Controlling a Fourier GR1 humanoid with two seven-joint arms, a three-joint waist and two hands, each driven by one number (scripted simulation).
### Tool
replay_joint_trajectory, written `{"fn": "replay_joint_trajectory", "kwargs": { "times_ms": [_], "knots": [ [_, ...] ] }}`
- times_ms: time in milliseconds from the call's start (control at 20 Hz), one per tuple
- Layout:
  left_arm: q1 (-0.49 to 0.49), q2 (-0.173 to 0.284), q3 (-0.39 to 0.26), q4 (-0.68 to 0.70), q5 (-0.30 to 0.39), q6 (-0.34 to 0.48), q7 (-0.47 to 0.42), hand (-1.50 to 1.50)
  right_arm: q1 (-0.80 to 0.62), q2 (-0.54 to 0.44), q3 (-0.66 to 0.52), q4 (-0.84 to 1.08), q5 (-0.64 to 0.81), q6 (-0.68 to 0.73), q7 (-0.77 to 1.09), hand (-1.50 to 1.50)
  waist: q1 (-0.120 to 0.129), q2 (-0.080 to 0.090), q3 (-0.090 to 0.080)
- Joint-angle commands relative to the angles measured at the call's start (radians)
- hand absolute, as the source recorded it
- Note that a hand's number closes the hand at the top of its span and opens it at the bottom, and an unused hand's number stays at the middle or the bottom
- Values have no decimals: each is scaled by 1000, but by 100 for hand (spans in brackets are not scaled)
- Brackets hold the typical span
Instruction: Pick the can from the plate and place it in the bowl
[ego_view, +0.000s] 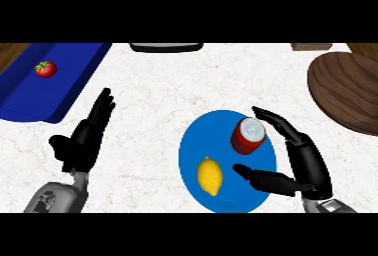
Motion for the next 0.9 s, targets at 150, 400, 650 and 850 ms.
{"fn": "replay_joint_trajectory", "kwargs": {
  "times_ms": [150, 400, 650, 850],
  "knots": [
    [-5, -68, 0, -6, -37, 26, 1, 0, 72, -35, -24, -236, 163, -87, 117, -150, 10, 2, -2],
    [-11, -74, -2, 36, -54, 19, -11, 0, -68, -144, -89, -283, 247, -20, 474, -150, 12, 4, -3],
    [-3, -64, 7, -16, -55, 8, 36, 0, -135, -147, -55, -346, 213, 104, 739, -150, 19, 4, -3],
    [24, -43, 7, -61, -55, -26, 43, 0, -254, -162, -102, -258, 155, 210, 867, -150, 29, 5, -2]
  ]
}}
